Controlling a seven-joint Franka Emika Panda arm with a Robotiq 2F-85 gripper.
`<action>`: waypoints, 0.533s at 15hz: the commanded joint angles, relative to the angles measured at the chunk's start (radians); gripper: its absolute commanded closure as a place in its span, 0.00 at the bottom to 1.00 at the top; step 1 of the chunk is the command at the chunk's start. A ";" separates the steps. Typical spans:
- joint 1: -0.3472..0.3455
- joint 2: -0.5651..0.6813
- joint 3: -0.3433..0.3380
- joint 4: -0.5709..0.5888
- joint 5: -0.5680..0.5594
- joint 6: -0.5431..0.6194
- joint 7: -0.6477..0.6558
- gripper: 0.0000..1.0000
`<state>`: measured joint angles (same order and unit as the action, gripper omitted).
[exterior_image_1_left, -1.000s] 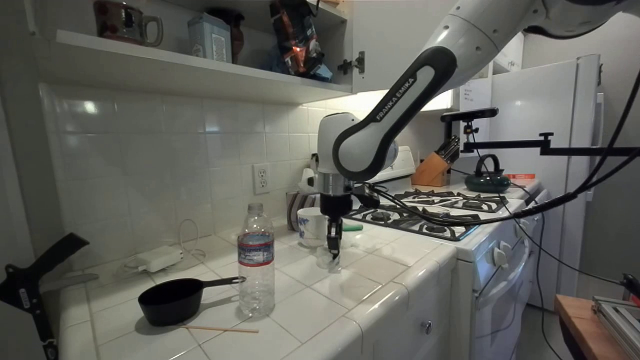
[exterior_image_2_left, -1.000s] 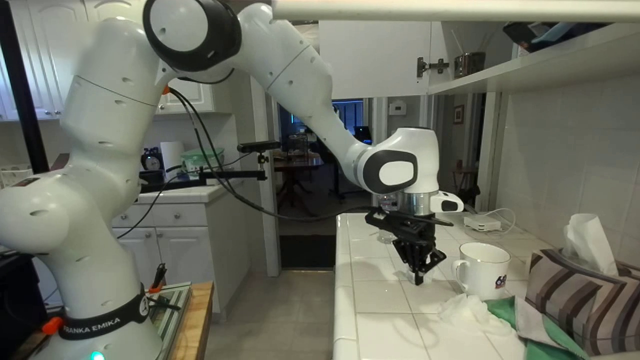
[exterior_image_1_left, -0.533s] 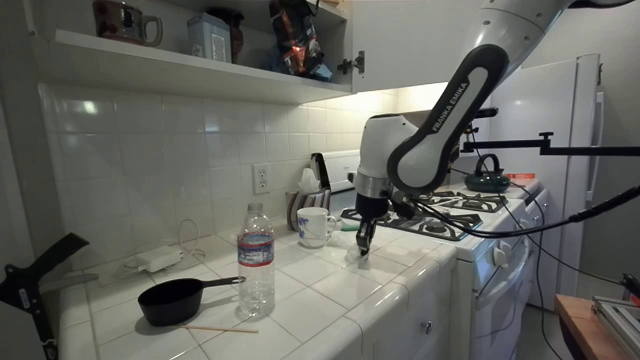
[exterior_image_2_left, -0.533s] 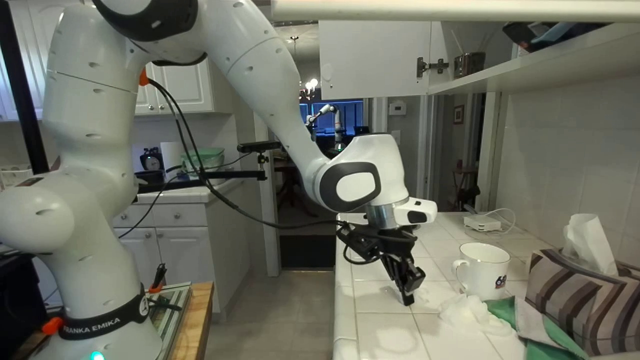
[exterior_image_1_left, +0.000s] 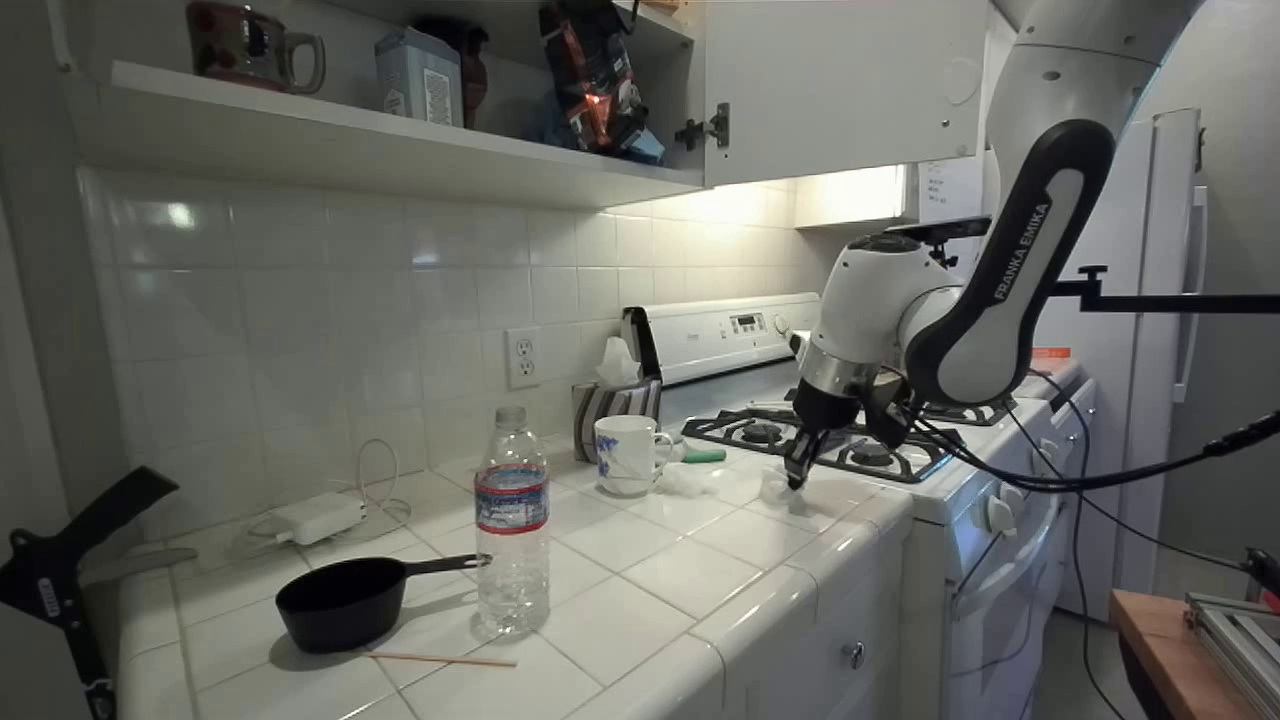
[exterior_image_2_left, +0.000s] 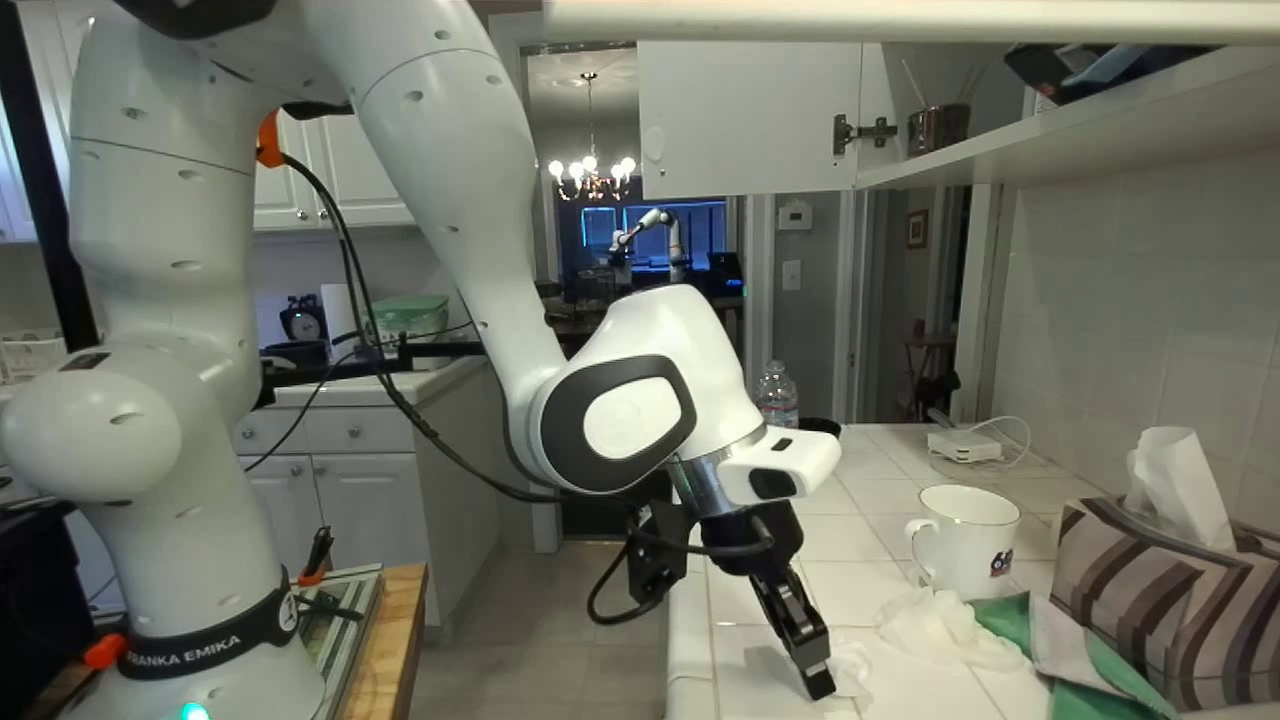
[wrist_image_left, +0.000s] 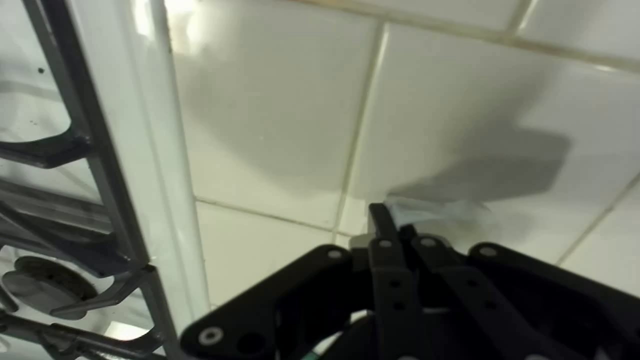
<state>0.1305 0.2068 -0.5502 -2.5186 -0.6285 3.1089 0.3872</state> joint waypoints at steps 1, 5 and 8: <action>0.063 -0.016 -0.069 0.004 -0.085 0.061 0.022 1.00; 0.085 -0.013 -0.022 0.031 -0.063 0.071 -0.024 1.00; 0.073 -0.008 0.013 0.070 -0.045 0.050 -0.046 1.00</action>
<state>0.2164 0.2053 -0.5622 -2.4786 -0.6765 3.1775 0.3739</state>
